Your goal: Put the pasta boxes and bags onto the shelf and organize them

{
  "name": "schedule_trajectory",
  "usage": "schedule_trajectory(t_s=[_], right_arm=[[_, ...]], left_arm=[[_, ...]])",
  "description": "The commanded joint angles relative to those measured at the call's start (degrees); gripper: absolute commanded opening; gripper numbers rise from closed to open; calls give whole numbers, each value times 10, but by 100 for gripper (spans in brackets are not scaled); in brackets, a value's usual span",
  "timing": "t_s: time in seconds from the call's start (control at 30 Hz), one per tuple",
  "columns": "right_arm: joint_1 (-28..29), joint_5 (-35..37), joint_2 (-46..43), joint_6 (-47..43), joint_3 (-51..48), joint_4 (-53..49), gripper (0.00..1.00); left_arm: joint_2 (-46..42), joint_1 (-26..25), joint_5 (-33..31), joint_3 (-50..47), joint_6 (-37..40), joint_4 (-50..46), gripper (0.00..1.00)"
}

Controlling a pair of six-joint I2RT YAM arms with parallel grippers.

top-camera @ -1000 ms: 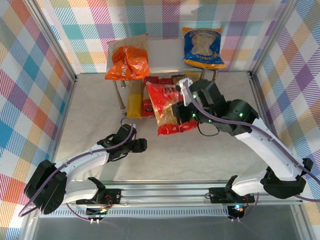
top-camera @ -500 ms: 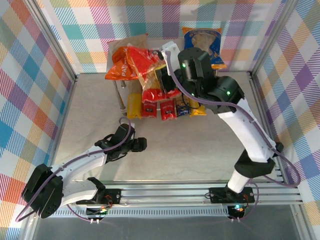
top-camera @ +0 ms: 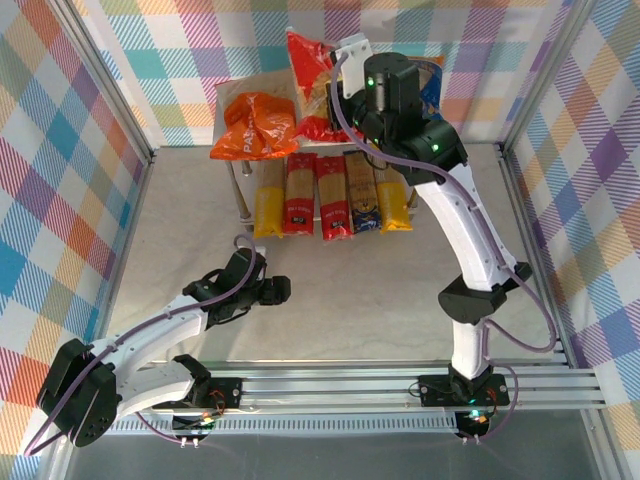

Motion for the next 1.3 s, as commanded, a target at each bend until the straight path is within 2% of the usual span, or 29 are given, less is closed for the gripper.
schedule_trajectory(t_s=[0.0, 0.47, 0.87, 1.27], right_arm=[[-20, -4, 2, -12, 43, 139, 0], [-67, -24, 79, 4, 70, 197, 0], [-72, -49, 106, -34, 70, 148, 0], [-74, -43, 125, -48, 51, 112, 0]], left_arm=[[-13, -5, -15, 18, 6, -20, 75], [-8, -5, -26, 29, 5, -30, 75], [-1, -5, -25, 30, 5, -25, 76], [5, -5, -21, 29, 4, -22, 76]])
